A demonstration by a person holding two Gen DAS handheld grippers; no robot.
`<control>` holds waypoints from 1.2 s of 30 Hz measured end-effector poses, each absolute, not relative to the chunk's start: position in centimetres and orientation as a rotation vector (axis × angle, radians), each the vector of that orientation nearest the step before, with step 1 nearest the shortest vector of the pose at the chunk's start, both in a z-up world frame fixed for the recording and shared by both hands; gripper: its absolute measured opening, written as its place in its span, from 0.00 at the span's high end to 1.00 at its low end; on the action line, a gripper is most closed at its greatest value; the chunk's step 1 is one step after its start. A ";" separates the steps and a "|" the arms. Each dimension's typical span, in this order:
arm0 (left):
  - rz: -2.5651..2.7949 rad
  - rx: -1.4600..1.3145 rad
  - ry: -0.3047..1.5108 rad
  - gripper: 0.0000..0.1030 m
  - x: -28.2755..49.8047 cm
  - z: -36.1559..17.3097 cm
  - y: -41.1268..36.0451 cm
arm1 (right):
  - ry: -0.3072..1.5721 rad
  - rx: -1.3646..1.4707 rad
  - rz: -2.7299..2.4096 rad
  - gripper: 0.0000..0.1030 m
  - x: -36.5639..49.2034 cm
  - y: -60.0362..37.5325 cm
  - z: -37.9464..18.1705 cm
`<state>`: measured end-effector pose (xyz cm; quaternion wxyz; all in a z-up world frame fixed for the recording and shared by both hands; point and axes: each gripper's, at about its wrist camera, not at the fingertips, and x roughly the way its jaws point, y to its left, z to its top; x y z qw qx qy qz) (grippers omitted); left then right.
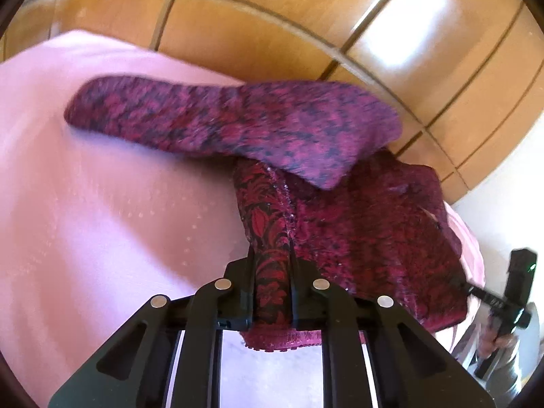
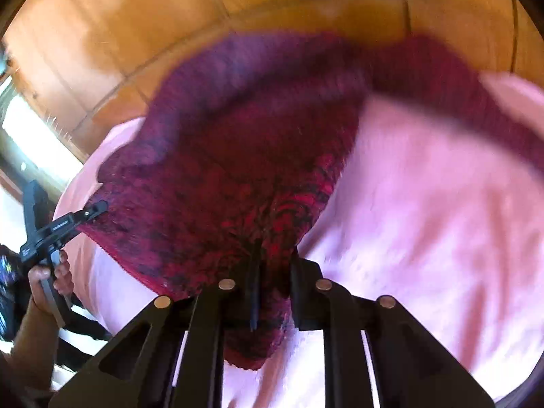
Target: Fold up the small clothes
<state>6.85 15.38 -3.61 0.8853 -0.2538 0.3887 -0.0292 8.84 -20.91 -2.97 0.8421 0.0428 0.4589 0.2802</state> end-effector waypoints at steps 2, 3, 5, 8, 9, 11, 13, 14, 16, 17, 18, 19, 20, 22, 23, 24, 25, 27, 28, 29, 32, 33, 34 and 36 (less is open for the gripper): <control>-0.103 -0.539 0.788 0.88 5.6 -2.2 15.0 | 0.916 0.049 0.587 0.89 8.4 -20.3 -1.4; -0.114 -0.539 0.784 0.88 5.1 -1.8 14.7 | 0.897 0.032 0.584 0.90 7.7 -21.0 -0.5; -0.156 -0.555 0.779 0.88 3.4 -1.1 14.0 | 0.871 0.002 0.575 0.90 6.7 -21.8 0.3; -0.207 -0.554 0.820 0.88 0.5 -1.7 12.4 | 0.930 -0.002 0.530 0.90 5.5 -23.4 -2.1; -0.215 -0.547 0.835 0.88 0.0 -2.2 11.8 | 0.972 0.009 0.509 0.90 5.1 -23.8 -3.6; -0.187 -0.502 0.883 0.86 -1.2 -3.5 10.9 | 1.056 0.033 0.471 1.00 4.4 -24.9 -6.6; -0.182 -0.544 0.911 0.75 -1.6 -4.6 11.8 | 1.095 0.047 0.428 1.00 3.0 -26.1 -8.2; -0.169 -0.579 0.903 0.70 -1.6 -4.8 12.7 | 1.100 0.073 0.405 0.96 2.8 -26.8 -8.7; -0.135 -0.658 0.864 0.57 -1.1 -4.7 15.2 | 1.070 0.109 0.380 0.93 2.8 -27.4 -8.3; -0.120 -0.682 0.842 0.47 -0.9 -4.3 15.9 | 1.042 0.130 0.382 0.78 3.0 -27.4 -7.6; -0.093 -0.716 0.795 0.42 -0.2 -3.8 17.6 | 1.009 0.138 0.378 0.65 3.3 -27.1 -6.9; -0.071 -0.737 0.763 0.37 0.2 -3.4 18.5 | 0.980 0.142 0.373 0.49 3.4 -27.0 -6.3; -0.051 -0.768 0.730 0.34 1.0 -3.1 19.9 | 0.949 0.141 0.377 0.49 3.5 -26.4 -5.7; -0.008 -0.845 0.700 0.31 3.6 -3.0 22.6 | 0.917 0.133 0.409 0.49 4.0 -25.0 -4.8; -0.012 -0.863 0.694 0.31 4.5 -3.1 23.5 | 0.910 0.132 0.424 0.46 4.2 -24.6 -4.1; -0.008 -0.871 0.687 0.31 5.4 -3.1 23.9 | 0.905 0.130 0.442 0.45 4.2 -24.0 -3.9; 0.023 -0.882 0.687 0.31 6.7 -3.3 24.6 | 0.899 0.122 0.469 0.42 4.3 -22.8 -3.8; 0.002 -0.909 0.711 0.31 9.2 -4.1 25.5 | 0.901 0.112 0.506 0.40 4.5 -21.3 -4.3; 0.038 -0.923 0.727 0.31 10.6 -4.8 25.9 | 0.914 0.112 0.532 0.39 4.7 -20.2 -4.8; 0.061 -0.937 0.743 0.31 11.9 -5.7 25.8 | 0.924 0.109 0.545 0.39 4.9 -19.3 -5.0; 0.088 -0.962 0.766 0.48 14.6 -7.1 26.8 | 0.946 0.101 0.575 0.39 5.3 -17.2 -5.9; 0.099 -0.937 0.775 0.87 15.4 -7.0 27.0 | 0.955 0.101 0.584 0.39 5.7 -16.5 -6.2; 0.115 -0.919 0.776 0.93 15.7 -6.7 27.4 | 0.957 0.099 0.584 0.39 5.7 -16.3 -6.5; 0.141 -0.910 0.733 0.94 16.4 -5.5 28.7 | 0.969 0.115 0.581 0.39 6.5 -15.9 -6.9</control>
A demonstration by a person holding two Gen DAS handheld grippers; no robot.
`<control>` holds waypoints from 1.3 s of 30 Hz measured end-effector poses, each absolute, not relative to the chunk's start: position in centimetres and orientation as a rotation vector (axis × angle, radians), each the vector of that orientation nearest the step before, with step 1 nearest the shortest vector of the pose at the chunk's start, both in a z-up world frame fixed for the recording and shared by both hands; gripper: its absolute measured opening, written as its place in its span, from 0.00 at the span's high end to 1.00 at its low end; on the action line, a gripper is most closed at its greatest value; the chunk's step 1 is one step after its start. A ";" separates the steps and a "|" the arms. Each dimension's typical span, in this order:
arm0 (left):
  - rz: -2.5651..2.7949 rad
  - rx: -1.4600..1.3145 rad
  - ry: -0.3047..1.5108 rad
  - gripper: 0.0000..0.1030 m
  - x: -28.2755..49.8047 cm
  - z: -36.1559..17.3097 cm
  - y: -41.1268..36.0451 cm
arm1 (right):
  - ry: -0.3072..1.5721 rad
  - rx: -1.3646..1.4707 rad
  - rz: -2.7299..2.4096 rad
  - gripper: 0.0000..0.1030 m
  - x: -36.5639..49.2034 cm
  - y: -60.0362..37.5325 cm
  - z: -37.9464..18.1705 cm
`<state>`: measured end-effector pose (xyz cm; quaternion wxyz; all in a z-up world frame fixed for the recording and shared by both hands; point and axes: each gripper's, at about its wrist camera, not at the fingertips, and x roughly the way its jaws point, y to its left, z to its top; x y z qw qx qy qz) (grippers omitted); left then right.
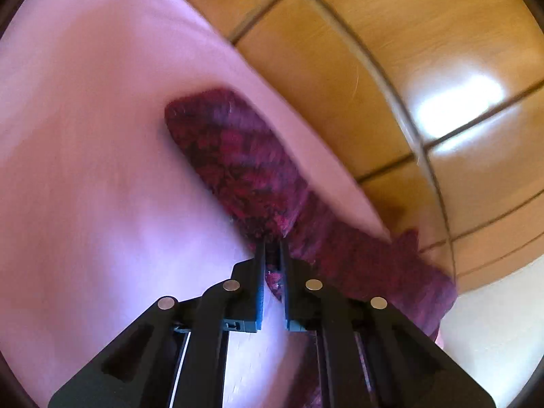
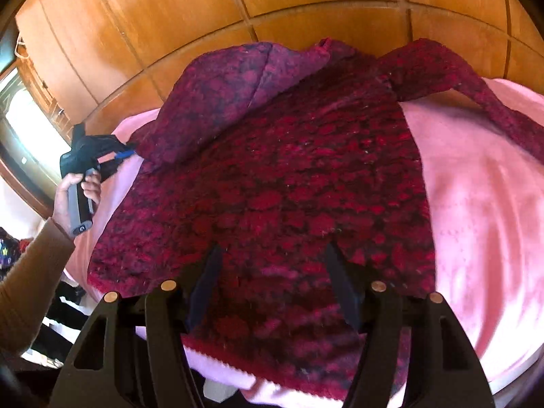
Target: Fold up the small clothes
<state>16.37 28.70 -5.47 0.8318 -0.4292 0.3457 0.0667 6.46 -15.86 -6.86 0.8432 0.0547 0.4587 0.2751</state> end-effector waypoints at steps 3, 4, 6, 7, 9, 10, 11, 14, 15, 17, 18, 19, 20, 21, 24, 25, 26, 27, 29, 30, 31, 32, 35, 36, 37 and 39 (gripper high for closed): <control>0.211 -0.826 0.680 0.95 17.0 -3.0 30.2 | 0.966 0.117 0.571 0.39 7.3 -15.4 -6.9; 0.249 -0.800 0.656 0.95 17.1 -1.8 31.3 | 0.963 0.115 0.565 0.39 7.6 -15.3 -6.9; 0.314 -0.770 0.616 0.95 17.3 -0.3 33.2 | 0.960 0.120 0.565 0.39 8.1 -15.3 -6.9; 0.363 -0.754 0.589 0.95 17.1 0.7 34.5 | 0.959 0.120 0.555 0.39 8.3 -15.4 -6.9; 0.438 -0.733 0.546 0.95 16.9 1.8 36.3 | 0.962 0.124 0.540 0.39 8.7 -15.6 -7.1; 0.494 -0.710 0.518 0.95 16.6 2.4 37.3 | 0.964 0.127 0.533 0.39 8.9 -15.7 -7.2; 0.529 -0.687 0.499 0.95 16.1 2.5 38.1 | 0.969 0.131 0.526 0.39 9.0 -15.9 -7.4; 0.616 -0.603 0.487 0.95 16.0 2.4 39.0 | 0.993 0.135 0.499 0.39 9.4 -16.2 -8.2; 0.608 -0.605 0.535 0.95 16.5 1.4 39.1 | 0.998 0.138 0.496 0.39 9.5 -16.3 -8.3; 0.617 -0.613 0.613 0.94 16.6 -0.2 38.8 | 1.002 0.147 0.483 0.39 9.7 -16.6 -8.5; 0.609 -0.628 0.637 0.93 16.5 -0.9 38.6 | 0.998 0.147 0.477 0.39 9.7 -16.7 -8.4; 0.562 -0.663 0.670 0.84 16.2 -1.8 38.1 | 0.995 0.146 0.473 0.39 9.8 -16.8 -8.3; 0.523 -0.689 0.686 0.78 15.8 -2.3 37.4 | 0.990 0.144 0.466 0.39 9.8 -17.0 -8.2; 0.480 -0.709 0.692 0.68 15.3 -2.7 36.6 | 0.985 0.141 0.457 0.38 9.8 -17.3 -8.1; 0.239 -0.734 0.734 0.61 13.4 -3.5 32.4 | 0.967 0.140 0.417 0.33 9.8 -18.7 -7.7; 0.162 -0.743 0.752 0.53 13.1 -3.7 31.3 | 0.965 0.145 0.396 0.33 9.9 -19.4 -7.6; 0.066 -0.745 0.770 0.51 12.4 -3.8 29.6 | 0.964 0.149 0.381 0.33 9.9 -20.0 -7.6; 0.006 -0.734 0.784 0.48 11.9 -3.8 28.2 | 0.964 0.151 0.366 0.31 9.9 -20.6 -7.7; -0.124 -0.689 0.831 0.48 10.7 -4.0 24.9 | 0.985 0.147 0.332 0.30 9.8 -21.8 -8.5; -0.175 -0.678 0.848 0.48 10.0 -4.2 23.6 | 0.999 0.152 0.325 0.30 9.6 -22.2 -8.8; -0.228 -0.660 0.872 0.48 9.2 -4.4 22.2 | 1.012 0.158 0.317 0.30 9.4 -22.7 -9.3; -0.247 -0.628 0.894 0.48 8.4 -4.6 20.9 | 1.026 0.160 0.313 0.30 9.2 -23.1 -9.8; -0.289 -0.616 0.941 0.48 6.4 -5.8 18.5 | 1.058 0.188 0.344 0.32 8.0 -23.7 -10.8; -0.285 -0.608 0.954 0.48 6.0 -6.1 18.0 | 1.058 0.191 0.357 0.37 7.6 -23.7 -10.9; -0.290 -0.595 0.968 0.65 5.3 -6.4 17.6 | 1.059 0.188 0.379 0.49 7.0 -23.6 -10.8; -0.271 -0.546 1.001 0.80 4.8 -6.7 16.7 | 1.062 0.161 0.417 0.68 6.3 -22.9 -10.7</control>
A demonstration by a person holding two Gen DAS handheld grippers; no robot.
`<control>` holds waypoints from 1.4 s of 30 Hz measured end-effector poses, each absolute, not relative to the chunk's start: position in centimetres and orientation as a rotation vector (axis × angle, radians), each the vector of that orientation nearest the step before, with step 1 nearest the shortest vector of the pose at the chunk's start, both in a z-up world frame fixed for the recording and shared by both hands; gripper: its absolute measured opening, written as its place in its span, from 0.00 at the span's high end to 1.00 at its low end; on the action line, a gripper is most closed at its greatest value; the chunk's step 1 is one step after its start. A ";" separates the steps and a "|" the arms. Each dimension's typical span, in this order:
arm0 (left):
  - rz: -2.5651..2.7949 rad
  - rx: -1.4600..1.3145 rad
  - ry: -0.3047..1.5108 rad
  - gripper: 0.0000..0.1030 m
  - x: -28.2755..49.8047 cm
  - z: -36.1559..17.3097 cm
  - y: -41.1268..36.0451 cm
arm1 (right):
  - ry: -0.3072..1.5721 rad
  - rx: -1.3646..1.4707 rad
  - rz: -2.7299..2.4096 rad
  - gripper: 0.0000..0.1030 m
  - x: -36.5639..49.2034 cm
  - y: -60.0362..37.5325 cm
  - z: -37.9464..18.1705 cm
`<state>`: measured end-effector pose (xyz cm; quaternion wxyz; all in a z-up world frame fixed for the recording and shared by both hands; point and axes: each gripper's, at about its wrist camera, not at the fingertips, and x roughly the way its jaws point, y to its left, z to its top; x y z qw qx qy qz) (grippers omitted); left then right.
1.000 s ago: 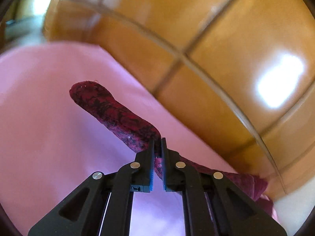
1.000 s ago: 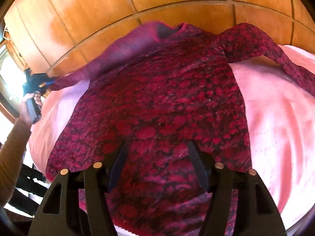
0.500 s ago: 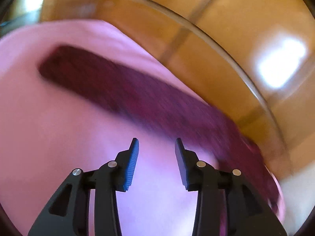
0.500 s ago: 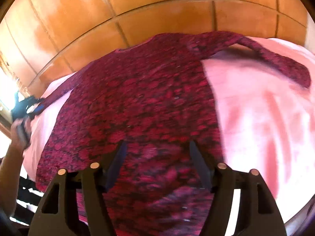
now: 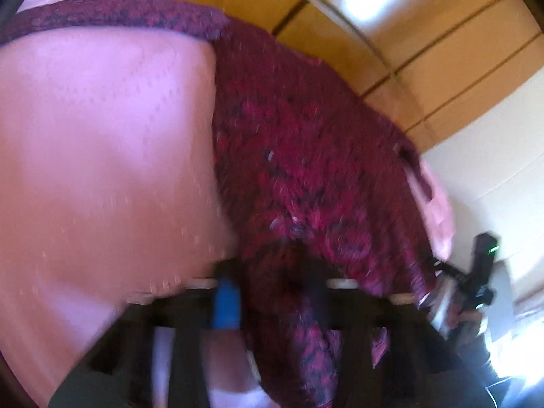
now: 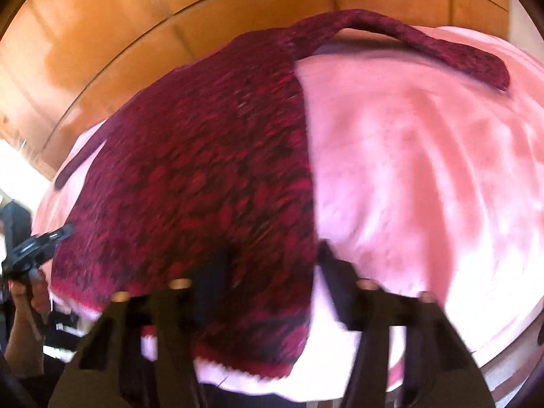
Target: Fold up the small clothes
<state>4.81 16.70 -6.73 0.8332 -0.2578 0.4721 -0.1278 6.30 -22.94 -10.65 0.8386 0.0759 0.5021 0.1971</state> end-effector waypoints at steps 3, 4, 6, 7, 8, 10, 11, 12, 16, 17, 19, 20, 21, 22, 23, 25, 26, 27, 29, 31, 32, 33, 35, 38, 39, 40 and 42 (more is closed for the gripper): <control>-0.235 -0.469 0.978 0.85 5.6 -5.3 15.9 | 1.039 0.097 0.452 0.85 5.3 -22.1 -9.5; -0.230 -0.451 0.966 0.86 5.9 -5.0 15.8 | 1.025 0.090 0.453 0.87 5.0 -22.2 -8.9; -0.229 -0.408 0.943 0.86 5.2 -3.9 15.8 | 0.989 0.081 0.459 0.89 4.2 -23.0 -7.4; -0.229 -0.393 0.942 0.87 4.7 -3.6 15.5 | 0.970 0.073 0.476 0.89 3.4 -23.5 -6.5; -0.232 -0.378 0.946 0.87 4.2 -3.5 15.4 | 0.964 0.060 0.491 0.89 2.6 -23.7 -5.9; -0.219 -0.357 0.973 0.87 3.3 -3.9 15.0 | 0.983 0.020 0.509 0.90 1.0 -23.7 -6.0; -0.215 -0.364 0.985 0.87 3.4 -4.2 15.1 | 0.998 -0.009 0.505 0.90 0.3 -23.7 -6.5; -0.208 -0.377 1.012 0.87 2.8 -5.1 15.2 | 1.021 -0.023 0.496 0.90 -0.1 -23.7 -7.2; -0.174 -0.408 1.026 0.78 2.6 -5.9 15.6 | 1.113 0.030 0.482 0.89 -0.9 -24.1 -10.1; -0.140 -0.403 1.003 0.73 2.7 -5.2 15.6 | 1.110 0.045 0.480 0.88 -0.8 -24.2 -10.0; -0.106 -0.391 0.944 0.61 3.3 -3.7 15.4 | 1.109 0.097 0.502 0.73 0.2 -24.6 -9.4; -0.105 -0.390 0.905 0.57 3.4 -2.7 15.2 | 1.093 0.115 0.495 0.51 0.7 -25.2 -9.0; -0.109 -0.390 0.849 0.48 3.9 -1.5 14.9 | 1.078 0.134 0.476 0.44 1.3 -25.5 -8.6; -0.126 -0.397 0.814 0.43 4.6 -0.8 14.4 | 1.052 0.157 0.443 0.42 2.2 -26.3 -8.1; -0.138 -0.403 0.799 0.43 5.3 -0.4 13.8 | 1.032 0.185 0.414 0.41 3.0 -27.1 -7.8; -0.192 -0.396 0.783 0.43 7.6 0.0 11.9 | 1.003 0.320 0.356 0.40 5.6 -29.8 -7.6; -0.201 -0.388 0.784 0.43 8.4 -0.1 11.3 | 0.986 0.394 0.331 0.40 6.7 -31.2 -7.6; -0.217 -0.377 0.785 0.43 9.6 -0.4 10.0 | 0.960 0.475 0.300 0.39 7.9 -32.8 -7.7; -0.265 -0.369 0.808 0.43 11.2 -1.1 8.4 | 0.883 0.712 0.231 0.34 10.5 -36.8 -8.4; -0.304 -0.353 0.835 0.43 12.5 -1.7 6.4 | 0.794 0.930 0.156 0.34 13.0 -40.6 -9.6; -0.321 -0.345 0.849 0.43 13.0 -2.0 5.6 | 0.752 1.030 0.130 0.34 14.2 -42.0 -10.4; -0.344 -0.340 0.865 0.43 13.7 -2.4 4.6 | 0.725 1.111 0.125 0.35 15.3 -43.1 -11.1; -0.350 -0.324 0.893 0.43 14.0 -3.0 3.4 | 0.693 1.229 0.092 0.37 18.0 -44.7 -12.6; -0.377 -0.286 0.922 0.43 14.5 -4.0 2.0 | 0.683 1.289 0.073 0.39 21.9 -45.2 -13.7; -0.382 -0.267 0.923 0.43 14.6 -4.1 1.5 | 0.681 1.306 0.069 0.40 23.1 -45.4 -14.0; -0.385 -0.258 0.926 0.43 14.6 -4.3 1.2 | 0.685 1.315 0.060 0.41 24.1 -45.3 -14.3; -0.392 -0.251 0.931 0.43 14.9 -4.7 1.0 | 0.697 1.336 0.039 0.45 26.0 -45.5 -14.9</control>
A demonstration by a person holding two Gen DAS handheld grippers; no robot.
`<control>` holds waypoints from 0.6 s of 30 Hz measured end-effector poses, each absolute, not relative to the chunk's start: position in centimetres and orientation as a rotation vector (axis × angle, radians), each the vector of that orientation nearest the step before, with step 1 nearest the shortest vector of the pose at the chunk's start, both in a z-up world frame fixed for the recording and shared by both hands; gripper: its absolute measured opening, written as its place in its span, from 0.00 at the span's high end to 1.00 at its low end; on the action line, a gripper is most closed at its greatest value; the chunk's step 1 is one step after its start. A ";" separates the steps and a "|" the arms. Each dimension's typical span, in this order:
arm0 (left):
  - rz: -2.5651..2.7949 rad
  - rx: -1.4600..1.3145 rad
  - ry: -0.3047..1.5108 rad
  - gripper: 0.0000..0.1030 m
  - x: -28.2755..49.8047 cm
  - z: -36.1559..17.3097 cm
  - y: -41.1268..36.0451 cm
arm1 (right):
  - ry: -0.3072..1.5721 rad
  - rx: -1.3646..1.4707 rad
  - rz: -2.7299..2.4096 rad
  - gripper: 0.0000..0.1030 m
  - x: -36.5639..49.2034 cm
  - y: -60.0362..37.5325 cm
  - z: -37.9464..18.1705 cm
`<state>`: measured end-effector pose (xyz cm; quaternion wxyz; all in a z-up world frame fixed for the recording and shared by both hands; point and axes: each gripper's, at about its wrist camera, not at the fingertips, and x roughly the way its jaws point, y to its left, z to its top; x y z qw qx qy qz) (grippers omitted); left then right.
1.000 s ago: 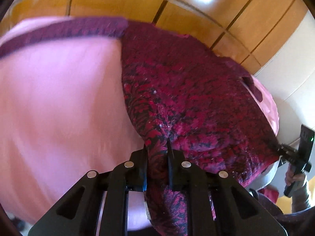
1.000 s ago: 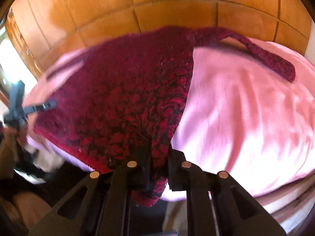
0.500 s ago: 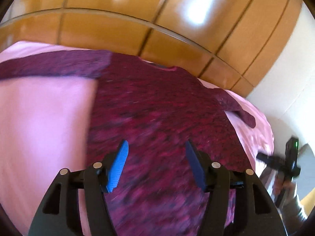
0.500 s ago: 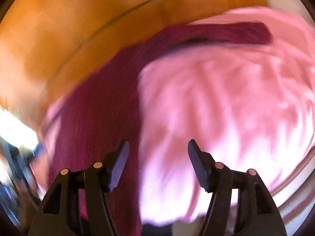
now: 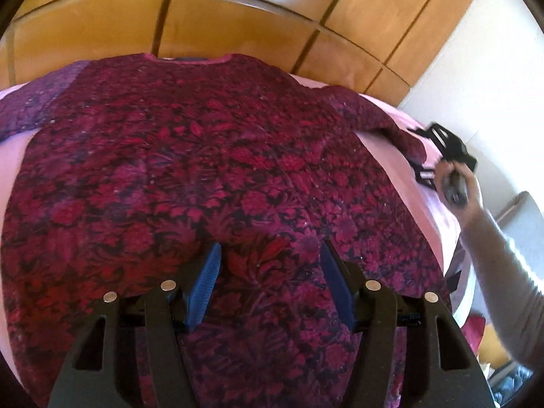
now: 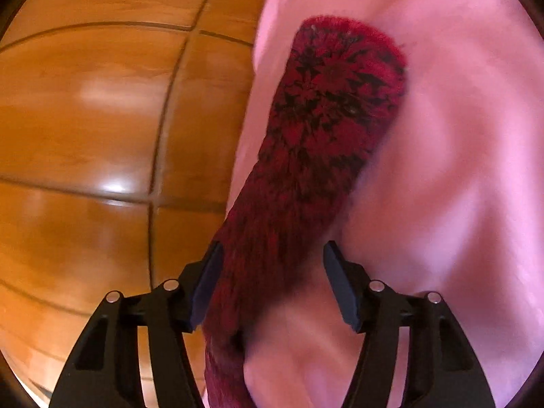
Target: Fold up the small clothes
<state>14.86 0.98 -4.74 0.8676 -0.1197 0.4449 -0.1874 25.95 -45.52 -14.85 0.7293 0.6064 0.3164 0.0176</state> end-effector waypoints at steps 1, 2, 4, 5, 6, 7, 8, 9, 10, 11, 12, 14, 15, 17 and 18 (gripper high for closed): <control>-0.393 -0.253 0.931 0.43 14.9 -4.8 1.0 | 0.699 1.332 0.030 0.48 27.0 -45.5 -14.9; -0.394 -0.258 0.932 0.43 15.0 -4.9 1.0 | 0.712 1.315 0.018 0.54 27.8 -45.4 -14.7; -0.397 -0.277 0.936 0.43 15.2 -5.1 1.2 | 0.761 1.200 -0.013 0.89 29.4 -45.5 -13.8; -0.399 -0.282 0.937 0.43 15.0 -5.0 1.5 | 0.767 1.092 -0.049 0.90 29.8 -45.5 -12.3; -0.398 -0.284 0.937 0.43 15.0 -5.1 1.6 | 0.735 0.982 -0.082 0.90 29.9 -45.6 -10.3; -0.396 -0.287 0.936 0.43 14.9 -5.3 1.7 | 0.704 0.895 -0.112 0.91 30.1 -45.8 -8.8; -0.396 -0.290 0.935 0.43 14.7 -5.4 1.9 | 0.674 0.797 -0.151 0.92 29.8 -45.6 -7.3; -0.397 -0.290 0.932 0.43 14.6 -5.5 1.9 | 0.656 0.686 -0.208 0.92 30.0 -45.3 -6.1; -0.397 -0.287 0.930 0.43 14.6 -5.6 1.8 | 0.642 0.499 -0.288 0.92 29.9 -44.1 -5.2; -0.397 -0.285 0.930 0.43 14.7 -5.8 1.9 | 0.651 0.350 -0.336 0.92 30.4 -42.9 -5.3; -0.396 -0.284 0.929 0.43 14.8 -5.9 1.9 | 0.683 0.293 -0.336 0.92 31.0 -42.3 -6.1; -0.397 -0.285 0.929 0.43 14.8 -5.9 2.0 | 0.813 0.295 -0.346 0.87 32.2 -42.2 -9.5; -0.398 -0.290 0.929 0.43 14.8 -5.8 2.1 | 0.844 0.344 -0.336 0.87 32.0 -42.8 -10.7; -0.400 -0.306 0.930 0.43 14.8 -5.6 2.5 | 0.838 0.428 -0.330 0.61 30.6 -43.6 -11.5; -0.396 -0.306 0.930 0.43 14.7 -5.4 2.5 | 0.835 0.443 -0.346 0.49 29.8 -43.6 -11.1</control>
